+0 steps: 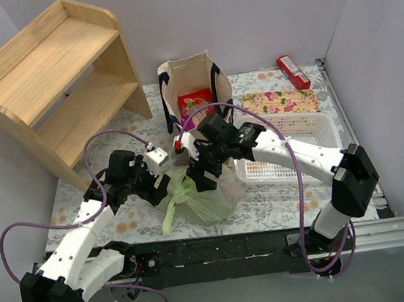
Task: Untie the knot of the grocery bags and take out the mixed food
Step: Untie the takeout bag at the center of the board.
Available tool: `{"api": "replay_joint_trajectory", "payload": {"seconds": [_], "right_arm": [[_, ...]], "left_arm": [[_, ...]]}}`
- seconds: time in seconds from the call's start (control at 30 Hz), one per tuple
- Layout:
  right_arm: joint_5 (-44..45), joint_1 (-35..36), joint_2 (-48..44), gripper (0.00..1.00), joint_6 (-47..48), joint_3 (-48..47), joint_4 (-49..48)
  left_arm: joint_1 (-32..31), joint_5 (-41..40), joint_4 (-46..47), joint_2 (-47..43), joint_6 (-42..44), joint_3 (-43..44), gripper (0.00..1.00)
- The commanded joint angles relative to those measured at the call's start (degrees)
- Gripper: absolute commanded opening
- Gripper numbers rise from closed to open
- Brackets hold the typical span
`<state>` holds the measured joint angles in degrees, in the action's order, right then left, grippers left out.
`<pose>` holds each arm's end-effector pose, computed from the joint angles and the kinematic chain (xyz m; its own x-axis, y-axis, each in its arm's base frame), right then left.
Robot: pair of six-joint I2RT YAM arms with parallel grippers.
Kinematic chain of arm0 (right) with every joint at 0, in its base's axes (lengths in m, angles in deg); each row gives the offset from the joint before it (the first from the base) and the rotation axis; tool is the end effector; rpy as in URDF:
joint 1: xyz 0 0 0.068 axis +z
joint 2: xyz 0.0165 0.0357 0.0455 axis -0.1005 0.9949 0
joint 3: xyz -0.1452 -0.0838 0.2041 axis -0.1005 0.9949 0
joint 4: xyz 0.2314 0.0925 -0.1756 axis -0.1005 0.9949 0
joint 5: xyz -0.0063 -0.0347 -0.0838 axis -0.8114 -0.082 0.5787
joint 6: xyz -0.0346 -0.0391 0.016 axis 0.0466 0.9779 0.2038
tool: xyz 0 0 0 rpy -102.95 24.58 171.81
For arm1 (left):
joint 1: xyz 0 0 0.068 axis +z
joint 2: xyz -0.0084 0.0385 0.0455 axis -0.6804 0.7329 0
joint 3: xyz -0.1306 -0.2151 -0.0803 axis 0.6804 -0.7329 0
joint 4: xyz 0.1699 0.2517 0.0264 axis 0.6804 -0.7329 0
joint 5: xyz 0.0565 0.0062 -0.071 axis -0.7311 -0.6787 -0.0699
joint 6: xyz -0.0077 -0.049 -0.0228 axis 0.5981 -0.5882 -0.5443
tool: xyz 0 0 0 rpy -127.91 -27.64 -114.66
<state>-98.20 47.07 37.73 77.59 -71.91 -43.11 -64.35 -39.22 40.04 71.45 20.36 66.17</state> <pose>0.2261 0.3215 0.2776 -0.1828 -0.6676 -0.7217 -0.9810 0.1726 0.0888 0.2120 -0.0952 0.2316 -0.8526 0.0193 -0.5223 0.2762 0.8650 -0.4190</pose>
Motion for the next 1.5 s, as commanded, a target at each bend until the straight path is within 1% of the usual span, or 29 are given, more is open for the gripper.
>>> {"api": "replay_joint_trajectory", "payload": {"seconds": [0.0, 0.03, 0.07, 0.1, 0.13, 0.17, 0.2, 0.23, 0.27, 0.3, 0.43, 0.53, 0.63, 0.73, 0.8, 0.83, 0.87, 0.9, 0.93, 0.97, 1.0, 1.03, 1.07, 1.13, 1.23, 1.33, 1.43, 1.47], "right_arm": [[1.4, 1.74, 0.86, 0.83, -2.06, -2.29, -3.06], [1.84, 1.91, 1.04, 0.77, -1.97, -2.29, -3.41], [3.41, 2.18, 0.87, 0.65, -2.06, -2.11, -3.5], [3.78, 2.18, 0.87, 0.58, -2.14, -2.11, -3.59], [3.87, 2.27, 0.6, 0.51, -1.97, -1.94, -3.76], [3.78, 2.18, 0.08, 0.37, -1.62, -1.85, -3.94], [3.61, 2.18, -0.27, 0.27, -0.75, -1.67, -3.85], [3.34, 2.18, -0.62, 0.18, -0.22, -1.06, -3.94], [2.04, 2.09, -1.41, 0.04, 0.57, -0.8, -3.76], [1.67, 2.09, -1.94, 0.01, 1.28, -0.53, -3.68], [0.88, 1.48, -5.71, 0.01, 3.83, 1.75, -2.71], [1.49, -1.24, -8.7, 0.01, 3.31, 5.7, -2.18], [0.27, -6.41, -14.14, 0.01, 2.6, 9.22, -0.44], [-2.63, -6.96, -17.05, 0.01, 5.06, 10.19, 1.68], [-4.65, -6.96, -17.5, 0.19, 5.06, 9.76, 2.3], [-5.01, -6.96, -17.59, 0.3, 4.98, 9.32, 2.3], [-5.1, -6.87, -17.33, 0.46, 4.71, 8.88, 2.13], [-5.18, -6.96, -16.98, 0.5, 4.62, 8.27, 2.04], [-5.45, -6.87, -16.02, 0.52, 4.62, 6.43, 1.86], [-6.49, -6.96, -15.23, 0.55, 4.62, 5.54, 1.34], [-7.2, -6.96, -14.35, 0.56, 4.54, 4.4, 1.16], [-7.99, -6.87, -12.25, 0.57, 4.27, 2.3, 0.9], [-9.65, -6.79, -11.1, 0.62, 4.27, 0.98, 0.9], [-9.84, -5.65, -7.59, 0.63, 4.97, -0.79, 1.07], [-6.69, -3.28, -3.64, 0.63, 6.64, -2.99, 1.16], [-7.38, -2.57, -1.51, 0.63, 7.17, -4.57, 2.13], [-8.09, -2.22, -1.77, 0.63, 6.73, -4.31, 1.86], [-7.56, -2.13, -1.94, 0.63, 6.65, -3.87, 1.86]], "left_arm": [[0.2, 3.99, 2.4, 0.77, 2.35, -0.12, 0.67], [0.2, 4.86, 2.22, 1.3, 2.62, -0.04, 0.6], [0.2, 5.48, 2.22, 1.48, 2.62, -0.12, 0.54], [0.2, 6.71, 2.31, 1.57, 2.62, -0.21, 0.35], [0.2, 7.24, 2.22, 1.74, 2.97, -0.3, 0.29], [0.29, 7.94, 2.13, 1.92, 3.32, -0.47, 0.23], [0.21, 8.65, 1.87, 1.92, 3.76, -0.65, 0.15], [0.2, 8.48, 1.35, 1.92, 4.11, -0.82, 0.0], [0.2, 8.04, 0.82, 1.83, 4.9, -1.0, 0.0], [0.2, 7.25, -0.32, 1.66, 5.77, -1.61, 0.0], [0.64, 0.58, -3.4, 0.95, 9.12, -3.37, 0.0], [0.64, -0.14, -4.46, -1.06, 9.13, -3.99, 0.0], [0.73, 0.39, -5.34, -2.21, 7.81, -4.25, 0.0], [0.73, 1.79, -6.31, -2.12, 6.84, -2.86, 0.0], [0.73, 2.5, -6.57, -2.04, 6.4, -1.19, 0.0], [0.73, 2.59, -6.57, -1.86, 6.22, -0.13, 0.0], [0.73, 2.67, -6.48, -1.86, 6.05, 2.66, 0.09], [0.73, 3.98, -6.57, -1.86, 6.05, 4.0, 0.42], [0.73, 5.56, -6.4, -2.04, 6.31, 5.31, 0.51], [0.73, 7.06, -5.78, -2.99, 6.48, 6.81, 0.57], [0.73, 11.07, -4.13, -3.35, 6.31, 7.17, 0.6], [0.73, 13.11, -3.33, -3.79, 6.22, 7.35, 0.66], [0.73, 15.05, -2.71, -3.88, 5.87, 7.44, 0.67], [0.64, 19.0, -1.48, -1.87, 5.52, 7.26, 0.68], [0.64, 19.98, 0.46, 2.52, 5.78, 7.0, 0.68], [0.64, 22.79, 1.52, 6.48, 6.75, 8.57, 0.67], [0.64, 24.73, -0.06, 9.99, 7.19, 10.5, 0.63], [0.64, 25.43, -0.67, 10.61, 7.62, 10.86, 0.56]]}}
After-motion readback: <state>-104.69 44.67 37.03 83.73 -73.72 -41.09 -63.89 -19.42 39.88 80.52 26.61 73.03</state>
